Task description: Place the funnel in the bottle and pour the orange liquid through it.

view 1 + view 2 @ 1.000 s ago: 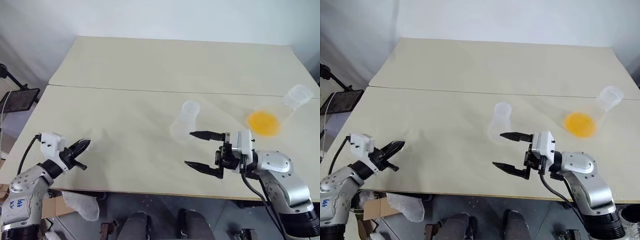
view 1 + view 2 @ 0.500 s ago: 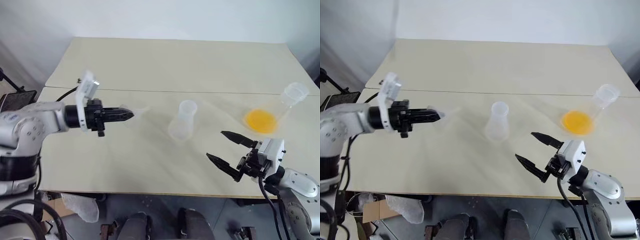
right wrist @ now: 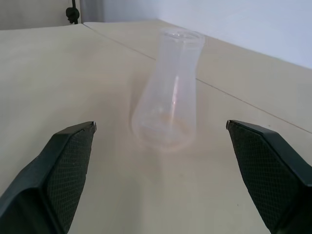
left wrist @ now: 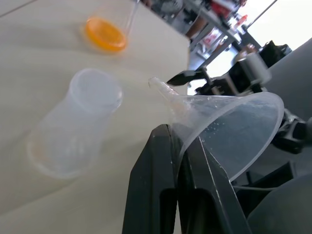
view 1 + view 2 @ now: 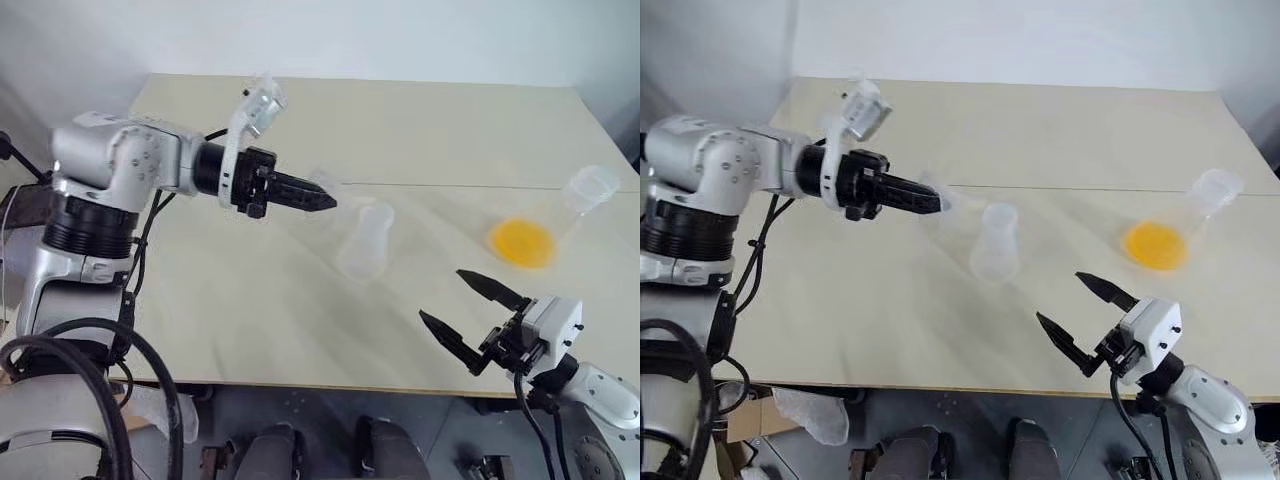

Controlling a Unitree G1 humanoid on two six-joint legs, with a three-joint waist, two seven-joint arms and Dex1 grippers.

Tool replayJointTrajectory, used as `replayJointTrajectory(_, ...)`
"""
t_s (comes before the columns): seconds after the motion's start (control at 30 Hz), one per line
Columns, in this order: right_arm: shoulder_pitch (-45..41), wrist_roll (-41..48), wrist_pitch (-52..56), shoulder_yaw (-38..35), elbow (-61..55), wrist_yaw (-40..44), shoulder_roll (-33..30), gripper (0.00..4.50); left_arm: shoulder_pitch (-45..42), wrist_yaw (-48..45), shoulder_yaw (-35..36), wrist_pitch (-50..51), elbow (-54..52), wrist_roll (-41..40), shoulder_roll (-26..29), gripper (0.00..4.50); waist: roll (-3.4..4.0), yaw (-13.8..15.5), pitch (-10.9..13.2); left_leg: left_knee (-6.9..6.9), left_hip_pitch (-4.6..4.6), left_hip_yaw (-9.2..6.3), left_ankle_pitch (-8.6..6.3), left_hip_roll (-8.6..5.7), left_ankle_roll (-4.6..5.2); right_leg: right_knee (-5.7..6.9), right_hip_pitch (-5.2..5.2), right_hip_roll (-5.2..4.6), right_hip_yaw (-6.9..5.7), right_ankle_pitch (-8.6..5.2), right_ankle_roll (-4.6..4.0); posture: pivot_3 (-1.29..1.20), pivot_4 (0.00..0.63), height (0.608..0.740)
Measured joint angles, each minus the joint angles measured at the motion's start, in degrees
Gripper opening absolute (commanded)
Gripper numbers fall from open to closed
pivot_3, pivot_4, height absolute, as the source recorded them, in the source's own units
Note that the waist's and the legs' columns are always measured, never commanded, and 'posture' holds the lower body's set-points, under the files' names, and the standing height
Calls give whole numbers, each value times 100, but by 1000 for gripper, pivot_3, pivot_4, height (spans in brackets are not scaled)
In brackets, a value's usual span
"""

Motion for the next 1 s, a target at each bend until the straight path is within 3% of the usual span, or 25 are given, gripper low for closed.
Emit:
replayJointTrajectory(0.43,-67,-79,-25,236,-83,-209,65,4500,-581,-40,-411,-238,1186,1010,-839,29,0,7,1,1,-5,-3,0,0,0,1,-3,0,0,0,0,0,150,740)
replayJointTrajectory(0.83,-103,-174,-34,391,-161,-445,192,4500,-998,-618,-879,-507,1932,1772,-1122,29,-1,9,1,0,-10,-4,0,0,1,1,-6,0,-2,0,0,0,150,740)
replayJointTrajectory(1.0,-99,-263,-51,571,-220,-542,305,4500,-1185,-788,-904,-685,2161,1992,-1314,1224,-1,6,1,0,-9,-3,0,0,1,1,-6,0,-2,0,0,0,150,740)
